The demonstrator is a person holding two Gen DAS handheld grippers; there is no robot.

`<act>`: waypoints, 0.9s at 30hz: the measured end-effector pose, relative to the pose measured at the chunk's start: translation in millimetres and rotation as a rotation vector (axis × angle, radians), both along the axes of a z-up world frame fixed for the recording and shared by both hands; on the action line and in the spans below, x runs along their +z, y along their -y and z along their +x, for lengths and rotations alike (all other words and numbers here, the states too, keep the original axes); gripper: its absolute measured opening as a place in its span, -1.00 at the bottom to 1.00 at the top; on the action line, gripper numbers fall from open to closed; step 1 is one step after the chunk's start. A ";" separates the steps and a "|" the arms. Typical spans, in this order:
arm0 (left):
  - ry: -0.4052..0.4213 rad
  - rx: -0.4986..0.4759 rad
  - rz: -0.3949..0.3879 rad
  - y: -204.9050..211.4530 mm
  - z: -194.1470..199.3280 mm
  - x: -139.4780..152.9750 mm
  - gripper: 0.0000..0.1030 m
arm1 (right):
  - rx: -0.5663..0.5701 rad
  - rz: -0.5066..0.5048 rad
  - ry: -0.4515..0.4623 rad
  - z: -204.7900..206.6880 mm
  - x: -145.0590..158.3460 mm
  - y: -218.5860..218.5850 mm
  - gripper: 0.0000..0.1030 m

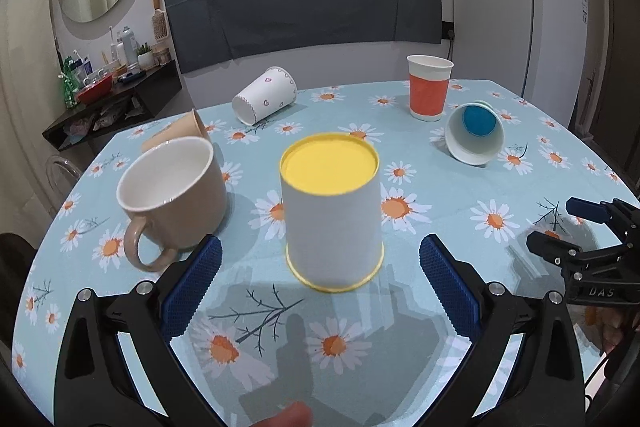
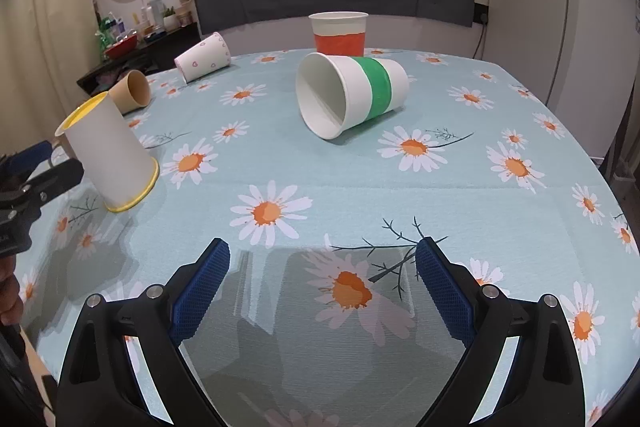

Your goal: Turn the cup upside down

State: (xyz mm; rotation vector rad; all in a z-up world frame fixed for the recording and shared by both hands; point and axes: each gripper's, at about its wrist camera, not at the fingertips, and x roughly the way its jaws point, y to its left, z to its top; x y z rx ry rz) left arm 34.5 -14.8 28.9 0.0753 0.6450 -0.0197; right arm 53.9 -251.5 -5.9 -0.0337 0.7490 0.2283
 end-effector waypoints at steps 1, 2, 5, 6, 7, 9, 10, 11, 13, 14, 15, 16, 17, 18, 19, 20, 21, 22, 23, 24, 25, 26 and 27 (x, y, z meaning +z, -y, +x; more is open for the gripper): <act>-0.007 0.004 -0.009 -2.0 -1.3 -4.1 0.89 | 0.001 -0.003 0.004 -0.5 0.3 -0.3 0.75; -0.013 0.009 -0.016 -3.9 -2.5 -7.9 0.89 | 0.000 -0.007 0.008 -1.4 0.7 -1.3 0.75; -0.027 0.029 -0.021 -9.2 -4.3 -17.5 0.89 | 0.005 -0.014 0.024 -3.6 1.9 -2.8 0.75; -0.041 0.029 -0.036 -11.8 -4.1 -18.9 0.89 | 0.007 -0.015 0.030 -4.9 2.3 -3.4 0.75; -0.041 0.027 -0.061 -15.3 -4.8 -19.0 0.89 | 0.010 -0.017 0.038 -6.0 2.9 -3.8 0.75; -0.041 0.038 -0.088 -22.2 -5.3 -19.0 0.89 | 0.019 -0.020 0.053 -8.7 3.9 -4.7 0.75; -0.050 0.037 -0.092 -23.5 -5.6 -21.2 0.89 | 0.024 -0.021 0.061 -10.2 4.5 -5.1 0.75; -0.064 0.026 -0.098 -23.7 -6.0 -24.6 0.89 | 0.027 -0.023 0.070 -11.3 5.3 -5.7 0.75; -0.074 0.021 -0.077 -21.1 -7.5 -28.0 0.89 | 0.033 -0.027 0.083 -13.3 6.1 -6.9 0.75; -0.050 0.023 -0.062 -19.5 -10.6 -26.1 0.89 | 0.037 -0.027 0.089 -13.9 6.6 -7.4 0.75; -0.037 0.015 -0.053 -16.8 -12.8 -25.2 0.89 | 0.040 -0.028 0.095 -14.6 7.1 -7.7 0.75; -0.039 0.009 -0.044 -14.6 -13.0 -25.7 0.89 | 0.043 -0.029 0.099 -15.3 7.4 -8.1 0.75; -0.048 0.009 -0.033 -12.8 -12.1 -27.1 0.89 | 0.046 -0.030 0.101 -15.8 7.6 -8.4 0.76; -0.051 0.014 -0.023 -11.7 -11.7 -27.4 0.89 | 0.049 -0.029 0.106 -16.4 8.0 -8.2 0.76; -0.048 0.015 -0.019 -11.4 -12.0 -27.2 0.89 | 0.050 -0.027 0.112 -17.0 8.5 -7.8 0.76; -0.045 0.010 -0.023 -11.9 -12.7 -26.6 0.89 | 0.051 -0.026 0.115 -17.4 8.6 -7.7 0.76; -0.044 0.009 -0.029 -12.4 -13.1 -26.9 0.89 | 0.052 -0.026 0.119 -17.8 8.8 -7.6 0.77; -0.040 0.016 -0.029 -13.3 -13.6 -26.6 0.89 | 0.053 -0.025 0.122 -18.1 9.1 -7.5 0.77; -0.036 0.019 -0.032 -14.7 -14.4 -26.4 0.89 | 0.053 -0.025 0.124 -18.0 9.2 -7.5 0.77; -0.035 0.017 -0.039 -15.8 -14.7 -26.2 0.89 | 0.053 -0.026 0.123 -18.2 8.9 -8.2 0.77; -0.037 0.015 -0.045 -16.6 -14.6 -26.5 0.89 | 0.054 -0.026 0.122 -17.8 8.8 -8.2 0.77; -0.038 0.019 -0.047 -17.5 -14.4 -26.7 0.89 | 0.054 -0.025 0.121 -17.8 8.9 -8.4 0.77; -0.037 0.022 -0.048 -17.4 -14.7 -26.8 0.89 | 0.054 -0.024 0.120 -17.7 8.8 -8.3 0.77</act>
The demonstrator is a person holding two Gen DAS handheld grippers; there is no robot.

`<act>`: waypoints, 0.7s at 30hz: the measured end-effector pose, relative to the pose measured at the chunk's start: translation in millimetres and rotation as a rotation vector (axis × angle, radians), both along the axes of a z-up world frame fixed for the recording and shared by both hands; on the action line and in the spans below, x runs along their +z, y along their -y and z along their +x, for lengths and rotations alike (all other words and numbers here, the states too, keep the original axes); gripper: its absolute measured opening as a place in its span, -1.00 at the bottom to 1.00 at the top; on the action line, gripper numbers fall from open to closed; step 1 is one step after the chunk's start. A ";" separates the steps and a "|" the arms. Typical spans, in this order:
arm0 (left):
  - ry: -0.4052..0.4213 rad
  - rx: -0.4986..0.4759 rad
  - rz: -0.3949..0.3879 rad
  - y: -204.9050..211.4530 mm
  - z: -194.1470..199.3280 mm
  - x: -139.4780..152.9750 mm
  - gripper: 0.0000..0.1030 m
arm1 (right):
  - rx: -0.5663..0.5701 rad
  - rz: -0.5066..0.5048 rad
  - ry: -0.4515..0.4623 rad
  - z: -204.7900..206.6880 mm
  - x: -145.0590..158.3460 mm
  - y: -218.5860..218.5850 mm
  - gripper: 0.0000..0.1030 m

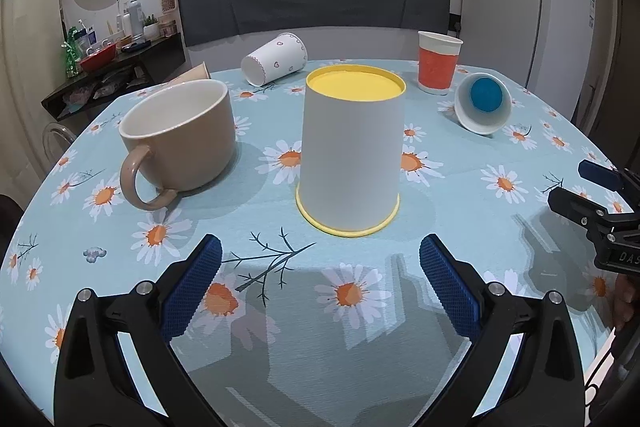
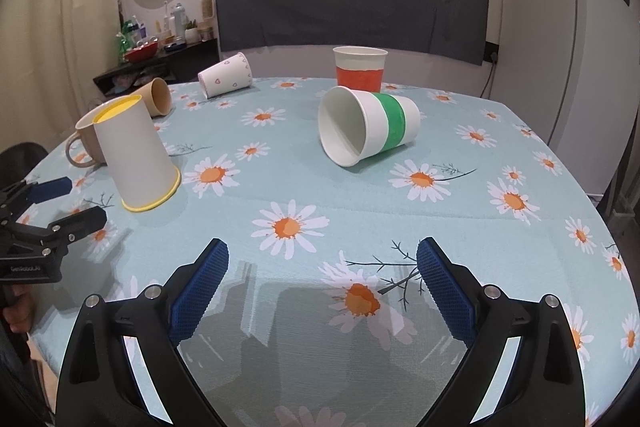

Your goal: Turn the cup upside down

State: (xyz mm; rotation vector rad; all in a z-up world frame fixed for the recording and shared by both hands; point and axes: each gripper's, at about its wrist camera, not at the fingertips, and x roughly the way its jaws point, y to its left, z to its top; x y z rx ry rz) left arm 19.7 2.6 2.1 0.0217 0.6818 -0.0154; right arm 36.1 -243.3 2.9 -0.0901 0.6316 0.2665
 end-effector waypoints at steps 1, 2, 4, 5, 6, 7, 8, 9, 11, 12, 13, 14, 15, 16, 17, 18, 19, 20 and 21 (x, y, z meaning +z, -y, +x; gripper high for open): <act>0.002 0.000 -0.002 -0.5 -0.3 0.1 0.89 | 0.000 0.000 -0.001 0.0 -0.1 0.2 0.77; 0.001 0.000 -0.002 -0.2 -0.2 0.0 0.89 | 0.000 0.002 0.000 -0.3 -0.1 0.5 0.77; -0.003 0.001 0.001 -0.5 0.0 -0.3 0.89 | 0.000 0.003 0.001 -0.4 -0.2 0.3 0.77; -0.004 -0.001 0.000 -0.7 -0.3 -0.3 0.89 | 0.000 0.003 0.001 -0.5 -0.2 0.2 0.77; -0.005 0.000 0.000 -0.5 -0.7 -0.4 0.89 | 0.001 0.004 0.001 -0.4 -0.3 0.4 0.77; -0.005 0.001 0.000 -0.9 -0.8 -0.3 0.89 | 0.002 0.006 0.000 -0.4 -0.3 0.4 0.77; -0.006 0.002 -0.002 -1.3 -0.7 -0.2 0.89 | 0.002 0.006 -0.001 -0.3 -0.5 0.3 0.77; -0.006 0.005 -0.002 -1.1 -0.5 -0.2 0.89 | 0.001 0.008 -0.002 -0.5 -0.7 0.3 0.77; -0.003 0.009 0.003 -0.7 -1.1 0.2 0.89 | 0.000 0.012 0.001 -1.2 -0.3 0.9 0.77; -0.002 0.011 0.007 0.4 -0.8 0.2 0.89 | 0.001 0.015 0.006 -1.9 -0.1 1.1 0.77; -0.002 0.011 0.010 0.6 -1.1 0.2 0.89 | 0.002 0.015 0.009 -2.5 0.1 1.2 0.77; -0.001 0.012 0.012 1.5 -0.6 0.1 0.89 | 0.002 0.015 0.011 -2.8 0.2 1.0 0.77; -0.002 0.013 0.011 1.7 -0.2 0.1 0.89 | 0.002 0.013 0.012 -3.0 0.4 0.7 0.77; -0.003 0.013 0.008 1.3 -0.2 -0.2 0.89 | 0.001 0.012 0.013 -3.2 0.4 0.6 0.77; -0.006 0.012 0.003 0.6 0.2 -0.4 0.89 | 0.001 0.011 0.014 -3.4 0.5 0.5 0.77; -0.009 0.013 -0.003 -0.2 0.6 -0.6 0.89 | 0.001 0.012 0.014 -3.5 0.5 0.5 0.77; -0.012 0.013 -0.008 -0.9 1.1 -0.8 0.89 | 0.001 0.013 0.014 -3.4 0.6 0.5 0.77; -0.016 0.013 -0.012 -1.6 1.8 -1.2 0.89 | 0.000 0.014 0.014 -3.5 0.6 0.6 0.77; -0.019 0.011 -0.016 -2.0 2.3 -1.4 0.89 | 0.000 0.013 0.014 -3.5 0.6 0.4 0.77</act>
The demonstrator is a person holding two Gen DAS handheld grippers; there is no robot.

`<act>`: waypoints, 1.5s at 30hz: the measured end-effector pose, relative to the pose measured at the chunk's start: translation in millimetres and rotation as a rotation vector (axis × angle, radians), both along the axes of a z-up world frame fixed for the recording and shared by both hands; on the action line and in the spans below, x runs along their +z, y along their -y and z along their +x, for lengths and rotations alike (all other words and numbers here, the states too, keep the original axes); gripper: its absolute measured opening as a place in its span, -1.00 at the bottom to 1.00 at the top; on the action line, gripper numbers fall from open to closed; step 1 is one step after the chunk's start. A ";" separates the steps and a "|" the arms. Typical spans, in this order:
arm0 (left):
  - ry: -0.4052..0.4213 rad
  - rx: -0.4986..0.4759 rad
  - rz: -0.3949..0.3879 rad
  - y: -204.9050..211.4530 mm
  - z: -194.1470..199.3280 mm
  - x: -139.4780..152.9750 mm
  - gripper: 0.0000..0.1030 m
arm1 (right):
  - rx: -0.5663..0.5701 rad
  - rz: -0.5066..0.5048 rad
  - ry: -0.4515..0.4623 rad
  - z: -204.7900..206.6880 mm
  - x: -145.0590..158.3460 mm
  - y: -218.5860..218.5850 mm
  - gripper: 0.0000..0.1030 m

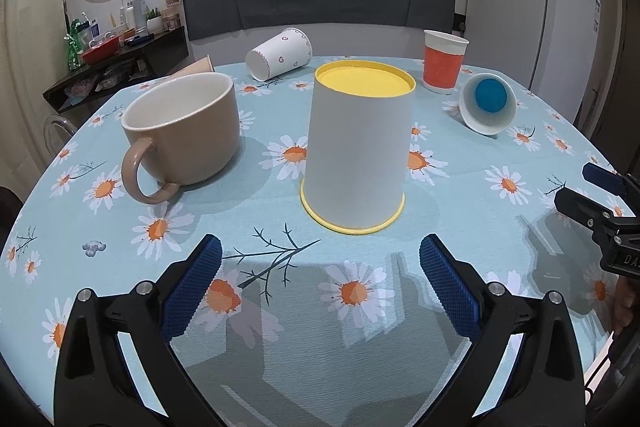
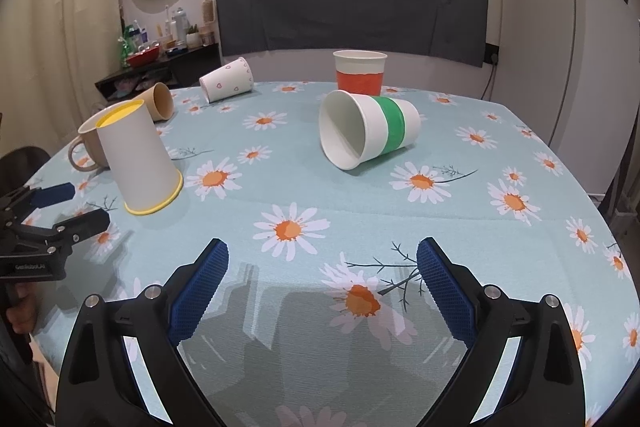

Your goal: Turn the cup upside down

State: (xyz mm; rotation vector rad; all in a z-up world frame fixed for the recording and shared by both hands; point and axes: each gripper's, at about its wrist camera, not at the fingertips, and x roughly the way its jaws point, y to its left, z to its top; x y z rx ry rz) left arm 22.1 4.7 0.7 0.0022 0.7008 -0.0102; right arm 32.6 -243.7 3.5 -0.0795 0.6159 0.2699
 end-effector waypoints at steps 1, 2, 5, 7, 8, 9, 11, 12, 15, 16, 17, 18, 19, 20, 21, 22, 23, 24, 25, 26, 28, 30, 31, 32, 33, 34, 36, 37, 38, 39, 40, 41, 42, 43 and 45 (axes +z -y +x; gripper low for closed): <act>-0.002 -0.003 -0.004 -0.3 0.4 -0.1 0.89 | -0.001 0.001 0.000 -0.1 0.1 0.1 0.77; -0.003 -0.003 -0.005 0.1 0.2 -0.6 0.89 | -0.002 0.001 0.000 -0.3 0.1 0.0 0.77; 0.000 -0.006 -0.005 0.5 0.3 -0.6 0.89 | -0.005 0.003 0.002 -0.5 0.4 1.0 0.77; -0.002 -0.002 -0.002 0.5 0.6 -0.7 0.89 | -0.009 0.009 0.005 -0.6 0.9 2.2 0.77; -0.003 0.000 -0.002 0.9 1.0 -0.9 0.89 | -0.010 0.010 0.005 -0.6 1.0 2.6 0.77; -0.003 0.000 -0.004 0.9 1.2 -0.9 0.89 | -0.012 0.012 0.005 -0.6 1.2 2.8 0.77; -0.002 0.003 -0.006 0.6 1.2 -0.8 0.89 | -0.012 0.011 0.006 -0.7 1.2 2.8 0.77; -0.002 0.004 -0.007 0.5 1.4 -0.8 0.89 | -0.011 0.010 0.006 -0.7 1.2 2.9 0.77; -0.002 0.004 -0.007 0.6 1.0 -1.1 0.89 | -0.013 0.011 0.007 -0.6 1.2 3.1 0.77; -0.002 0.004 -0.007 0.6 1.0 -1.1 0.89 | -0.013 0.011 0.007 -0.5 1.1 3.1 0.77; -0.002 0.005 -0.007 0.6 1.0 -1.1 0.89 | -0.013 0.012 0.006 -0.5 1.1 3.1 0.77; -0.002 0.004 -0.007 0.6 1.1 -1.1 0.89 | -0.012 0.012 0.005 -0.5 1.0 3.1 0.77; -0.002 0.004 -0.008 0.5 1.2 -1.1 0.89 | -0.013 0.012 0.006 -0.5 1.0 3.1 0.77; -0.001 0.004 -0.008 0.6 1.0 -1.1 0.89 | -0.013 0.012 0.005 -0.4 1.1 3.3 0.77; -0.001 0.003 -0.011 0.4 1.1 -1.2 0.89 | -0.013 0.012 0.006 -0.5 1.1 3.3 0.77; -0.001 0.002 -0.012 0.5 1.2 -1.2 0.89 | -0.012 0.012 0.006 -0.5 1.0 3.2 0.77; -0.001 0.004 -0.013 0.4 1.1 -1.2 0.89 | -0.013 0.012 0.007 -0.4 1.1 3.3 0.77; -0.001 0.004 -0.014 0.7 0.7 -1.1 0.89 | -0.013 0.011 0.006 -0.4 1.0 3.3 0.77; 0.000 0.003 -0.016 0.8 0.8 -1.1 0.89 | -0.014 0.012 0.006 -0.3 1.0 3.4 0.77; 0.000 0.004 -0.014 0.9 0.8 -1.1 0.89 | -0.014 0.012 0.006 -0.3 1.0 3.5 0.77; 0.000 0.003 -0.011 1.2 0.8 -1.1 0.89 | -0.015 0.012 0.005 -0.3 1.0 3.5 0.77; 0.001 0.001 -0.006 2.5 0.9 -0.9 0.89 | -0.017 0.012 0.005 0.3 0.8 4.6 0.77; 0.002 0.001 -0.004 2.9 0.8 -0.9 0.89 | -0.017 0.013 0.005 0.3 0.8 4.6 0.77; 0.002 0.002 -0.001 3.2 0.8 -0.8 0.89 | -0.016 0.013 0.005 0.4 0.8 4.7 0.77; 0.004 0.006 0.002 3.2 0.5 -0.8 0.89 | -0.016 0.013 0.005 0.3 0.9 4.5 0.77; 0.005 0.011 0.002 3.2 0.4 -0.7 0.89 | -0.017 0.013 0.005 0.2 0.9 4.4 0.77; 0.007 0.013 -0.001 2.6 0.3 -0.4 0.89 | -0.016 0.013 0.005 0.2 0.9 4.5 0.77; 0.008 0.015 -0.003 2.4 0.2 -0.3 0.89 | -0.015 0.014 0.005 0.3 0.9 4.6 0.77; 0.007 0.015 -0.003 2.4 0.4 -0.3 0.89 | -0.015 0.015 0.005 0.1 1.0 5.0 0.77; 0.007 0.014 -0.003 2.3 0.2 -0.2 0.89 | -0.015 0.015 0.006 0.1 1.0 5.1 0.77; 0.007 0.014 -0.003 2.3 0.2 -0.2 0.89 | -0.014 0.015 0.006 0.1 1.1 5.2 0.77; 0.007 0.013 -0.002 2.5 0.1 -0.2 0.89 | -0.014 0.016 0.006 0.2 1.1 5.2 0.77; 0.007 0.013 0.000 2.6 0.1 -0.3 0.89 | -0.015 0.015 0.006 0.1 1.2 5.1 0.77; 0.007 0.013 0.000 2.6 0.2 -0.4 0.89 | -0.015 0.015 0.006 0.1 1.2 5.1 0.77; 0.007 0.013 -0.002 2.6 0.1 -0.5 0.89 | -0.015 0.015 0.006 0.1 1.2 5.0 0.77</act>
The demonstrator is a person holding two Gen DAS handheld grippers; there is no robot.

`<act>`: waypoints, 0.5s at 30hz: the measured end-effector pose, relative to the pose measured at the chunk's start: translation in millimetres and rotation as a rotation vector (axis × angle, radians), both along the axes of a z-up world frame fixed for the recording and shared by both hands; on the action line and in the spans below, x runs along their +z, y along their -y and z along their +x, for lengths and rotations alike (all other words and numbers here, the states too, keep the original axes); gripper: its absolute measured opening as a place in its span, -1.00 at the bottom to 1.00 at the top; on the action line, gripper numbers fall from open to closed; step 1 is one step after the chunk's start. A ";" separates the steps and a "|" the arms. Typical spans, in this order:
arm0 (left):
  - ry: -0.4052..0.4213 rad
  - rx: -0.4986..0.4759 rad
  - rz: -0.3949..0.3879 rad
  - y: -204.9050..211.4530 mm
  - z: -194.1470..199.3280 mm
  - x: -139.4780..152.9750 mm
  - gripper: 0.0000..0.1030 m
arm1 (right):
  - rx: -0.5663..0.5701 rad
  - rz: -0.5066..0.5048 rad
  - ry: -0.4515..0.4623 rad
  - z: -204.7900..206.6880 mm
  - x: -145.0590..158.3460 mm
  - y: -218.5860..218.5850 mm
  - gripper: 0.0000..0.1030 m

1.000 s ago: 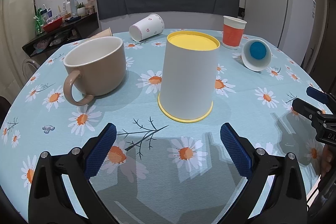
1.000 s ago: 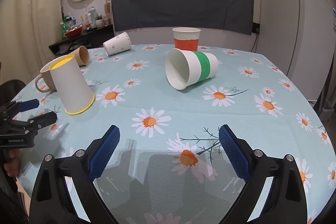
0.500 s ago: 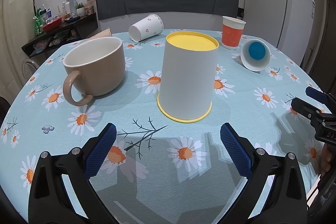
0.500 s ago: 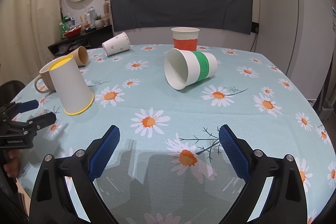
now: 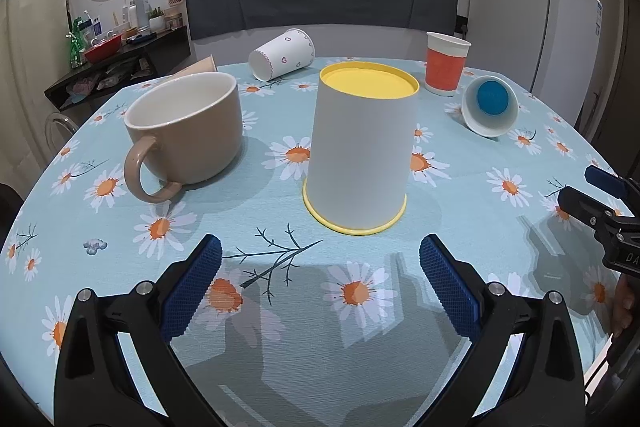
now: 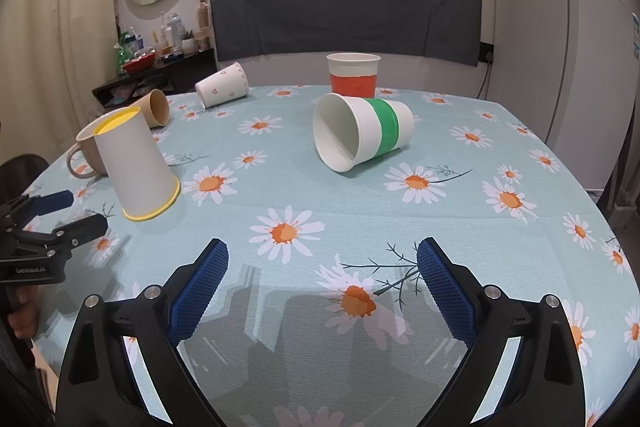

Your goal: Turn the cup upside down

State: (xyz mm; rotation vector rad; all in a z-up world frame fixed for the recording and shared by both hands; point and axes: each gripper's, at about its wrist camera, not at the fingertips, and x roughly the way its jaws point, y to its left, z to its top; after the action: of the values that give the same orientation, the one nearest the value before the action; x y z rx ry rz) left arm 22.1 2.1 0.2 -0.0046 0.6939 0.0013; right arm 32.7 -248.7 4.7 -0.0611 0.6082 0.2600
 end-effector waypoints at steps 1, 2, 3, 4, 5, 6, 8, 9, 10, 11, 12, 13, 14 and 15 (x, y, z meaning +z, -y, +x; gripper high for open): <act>0.000 0.000 -0.001 0.0 0.0 -0.1 0.89 | 0.000 0.000 0.000 0.0 0.0 0.0 0.77; 0.000 0.001 -0.002 0.1 -0.1 -0.1 0.89 | 0.000 0.000 0.001 -0.1 0.0 0.0 0.77; -0.001 0.002 -0.002 0.2 -0.2 -0.3 0.89 | -0.001 0.000 0.001 0.0 0.0 0.0 0.77; -0.001 0.003 -0.002 -0.1 -0.4 -0.5 0.89 | -0.002 -0.001 0.001 0.0 0.0 0.0 0.78; -0.001 0.003 -0.004 -0.2 -0.5 -0.5 0.89 | -0.002 -0.001 0.001 0.2 0.0 0.2 0.77; -0.001 0.002 -0.005 -0.6 -0.6 -0.5 0.89 | -0.001 0.000 0.001 0.1 -0.1 0.2 0.77; -0.003 0.001 -0.005 -0.8 -0.6 -0.7 0.89 | -0.001 0.000 0.001 0.0 -0.1 0.1 0.77; -0.002 -0.002 -0.005 -0.5 -0.9 -0.5 0.89 | -0.001 0.001 0.001 0.0 -0.1 0.2 0.77; 0.000 -0.005 -0.003 -0.5 -1.1 -0.5 0.89 | -0.001 0.001 0.001 0.0 -0.2 0.0 0.77; 0.003 -0.005 0.001 0.0 -1.5 -0.2 0.89 | -0.001 0.001 0.000 0.2 -0.2 0.2 0.78; 0.006 -0.007 0.004 0.3 -2.0 0.0 0.89 | -0.001 0.000 0.000 0.0 -0.2 0.1 0.78; 0.008 -0.012 0.006 1.0 -2.3 0.2 0.89 | 0.000 0.001 0.000 0.0 -0.2 0.2 0.78; 0.009 -0.015 0.008 1.5 -2.6 0.3 0.89 | 0.000 0.001 0.000 0.1 -0.2 0.2 0.78; 0.009 -0.014 0.010 1.5 -2.4 0.4 0.89 | 0.000 0.000 0.000 0.0 -0.3 0.0 0.77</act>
State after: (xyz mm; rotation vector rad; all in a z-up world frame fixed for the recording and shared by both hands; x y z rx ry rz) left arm 19.8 0.5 0.6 0.0097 0.6848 -0.0089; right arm 32.7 -248.7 4.4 -0.0608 0.6081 0.2598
